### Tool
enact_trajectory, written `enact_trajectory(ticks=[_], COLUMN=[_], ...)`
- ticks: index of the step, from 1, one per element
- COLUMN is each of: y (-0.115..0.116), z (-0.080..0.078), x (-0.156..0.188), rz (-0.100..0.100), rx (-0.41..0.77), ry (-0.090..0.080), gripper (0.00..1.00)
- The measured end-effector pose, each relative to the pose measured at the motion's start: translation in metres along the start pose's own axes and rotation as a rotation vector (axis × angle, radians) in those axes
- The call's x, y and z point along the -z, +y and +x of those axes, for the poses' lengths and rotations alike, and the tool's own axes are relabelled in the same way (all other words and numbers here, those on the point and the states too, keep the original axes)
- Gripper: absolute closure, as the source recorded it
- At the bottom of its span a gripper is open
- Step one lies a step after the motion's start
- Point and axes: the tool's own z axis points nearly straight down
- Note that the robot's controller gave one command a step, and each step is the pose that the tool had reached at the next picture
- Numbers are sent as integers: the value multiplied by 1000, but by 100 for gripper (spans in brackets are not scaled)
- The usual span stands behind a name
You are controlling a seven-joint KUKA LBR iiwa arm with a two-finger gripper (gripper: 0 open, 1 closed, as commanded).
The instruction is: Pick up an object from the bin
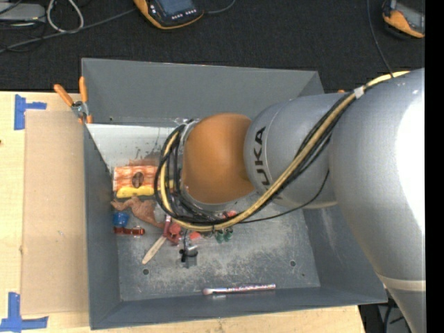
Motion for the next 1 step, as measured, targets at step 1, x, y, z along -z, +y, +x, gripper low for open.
enact_trajectory(ticks=[1], y=[-16], z=[-7], x=[-26], rz=[4], rx=[-243], ry=[6], gripper=[0])
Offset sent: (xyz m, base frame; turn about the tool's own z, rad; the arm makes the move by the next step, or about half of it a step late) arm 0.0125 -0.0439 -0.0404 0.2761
